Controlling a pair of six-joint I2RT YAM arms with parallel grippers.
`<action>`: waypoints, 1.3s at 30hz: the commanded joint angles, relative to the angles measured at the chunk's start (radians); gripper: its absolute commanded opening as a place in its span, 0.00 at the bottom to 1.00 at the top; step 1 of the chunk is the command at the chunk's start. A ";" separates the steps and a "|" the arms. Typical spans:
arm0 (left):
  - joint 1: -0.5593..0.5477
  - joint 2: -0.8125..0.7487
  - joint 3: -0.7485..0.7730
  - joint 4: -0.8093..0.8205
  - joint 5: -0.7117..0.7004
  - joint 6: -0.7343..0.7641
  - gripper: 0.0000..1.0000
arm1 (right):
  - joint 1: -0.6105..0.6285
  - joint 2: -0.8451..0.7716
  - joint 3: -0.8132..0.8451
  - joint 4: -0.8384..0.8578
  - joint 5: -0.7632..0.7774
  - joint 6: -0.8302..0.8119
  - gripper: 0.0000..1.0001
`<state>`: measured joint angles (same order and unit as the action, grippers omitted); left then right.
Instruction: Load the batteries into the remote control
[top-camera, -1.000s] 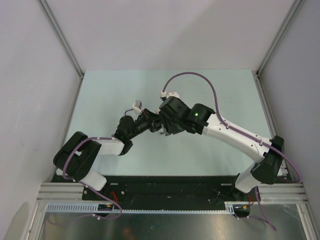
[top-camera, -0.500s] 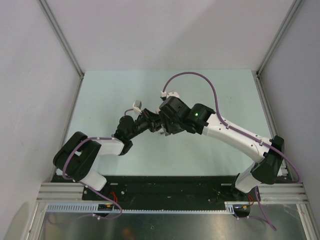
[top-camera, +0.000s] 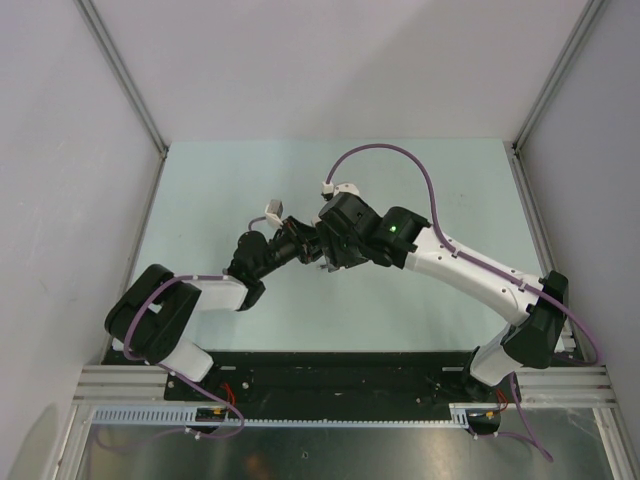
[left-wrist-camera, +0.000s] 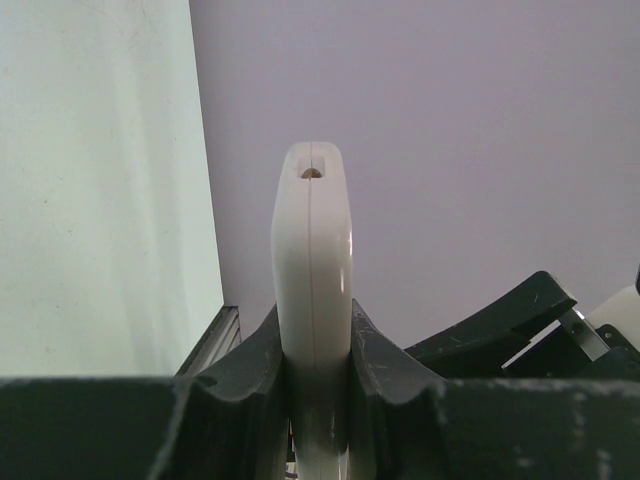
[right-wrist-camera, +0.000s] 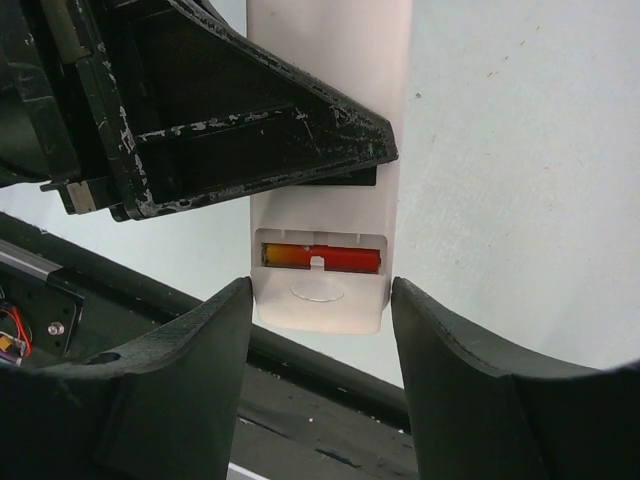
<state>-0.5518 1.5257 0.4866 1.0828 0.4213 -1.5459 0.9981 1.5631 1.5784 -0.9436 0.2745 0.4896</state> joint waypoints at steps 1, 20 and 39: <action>-0.002 -0.039 0.020 0.066 -0.007 -0.014 0.00 | -0.006 0.000 0.015 0.017 0.003 0.017 0.62; -0.002 -0.010 0.006 0.083 -0.016 -0.020 0.00 | -0.085 -0.027 0.104 0.026 -0.064 0.021 0.83; 0.018 -0.024 -0.003 0.100 0.010 -0.033 0.00 | -0.457 -0.259 -0.302 0.431 -0.866 0.178 0.87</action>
<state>-0.5457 1.5249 0.4862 1.1210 0.4225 -1.5639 0.5644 1.3399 1.3193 -0.6655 -0.3676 0.6121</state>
